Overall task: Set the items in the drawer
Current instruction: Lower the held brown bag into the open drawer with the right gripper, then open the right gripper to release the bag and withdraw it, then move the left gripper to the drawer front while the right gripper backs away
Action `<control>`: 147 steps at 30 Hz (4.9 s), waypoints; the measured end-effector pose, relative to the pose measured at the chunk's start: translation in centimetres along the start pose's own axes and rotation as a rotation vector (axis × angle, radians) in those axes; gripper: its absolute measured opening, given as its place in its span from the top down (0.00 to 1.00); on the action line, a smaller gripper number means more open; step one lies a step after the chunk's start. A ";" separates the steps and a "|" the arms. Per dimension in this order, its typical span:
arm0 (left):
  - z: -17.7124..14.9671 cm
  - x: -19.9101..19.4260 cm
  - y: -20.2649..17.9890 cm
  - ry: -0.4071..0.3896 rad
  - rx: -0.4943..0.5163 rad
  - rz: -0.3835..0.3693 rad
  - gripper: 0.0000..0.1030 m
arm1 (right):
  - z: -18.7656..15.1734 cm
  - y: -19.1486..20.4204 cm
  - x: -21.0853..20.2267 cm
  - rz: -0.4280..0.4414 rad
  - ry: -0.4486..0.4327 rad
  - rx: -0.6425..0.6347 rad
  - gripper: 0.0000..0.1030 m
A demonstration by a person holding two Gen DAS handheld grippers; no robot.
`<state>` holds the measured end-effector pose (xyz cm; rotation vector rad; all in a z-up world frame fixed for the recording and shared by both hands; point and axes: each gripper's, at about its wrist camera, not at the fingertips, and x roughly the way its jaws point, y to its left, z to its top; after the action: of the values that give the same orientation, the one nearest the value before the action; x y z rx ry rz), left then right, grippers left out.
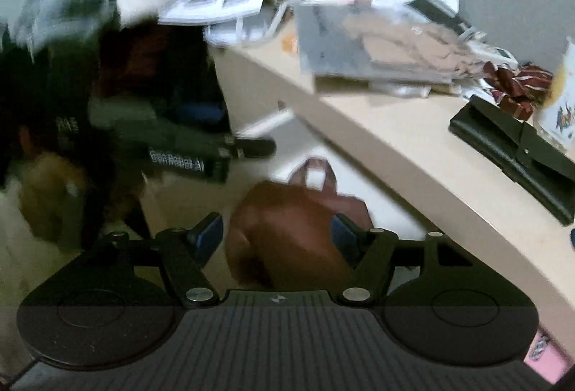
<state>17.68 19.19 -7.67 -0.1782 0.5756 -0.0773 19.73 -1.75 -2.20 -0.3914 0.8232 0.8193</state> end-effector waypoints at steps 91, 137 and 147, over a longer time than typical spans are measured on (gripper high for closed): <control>0.7 -0.2 2.9 0.045 -0.021 0.125 0.00 | 0.9 3.7 20.1 -0.258 -0.057 -0.509 0.25; -1.4 7.3 -3.5 0.273 0.075 0.108 0.00 | -11.0 -5.7 0.1 -0.210 -0.259 0.254 0.02; -1.4 6.2 -4.2 0.200 0.120 0.133 0.00 | -11.8 -5.9 -0.8 -0.307 -0.295 0.370 0.01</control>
<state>22.05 14.09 -11.32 -0.0147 0.7783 -0.0002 18.20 -12.97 -9.02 -0.0608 0.6023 0.4120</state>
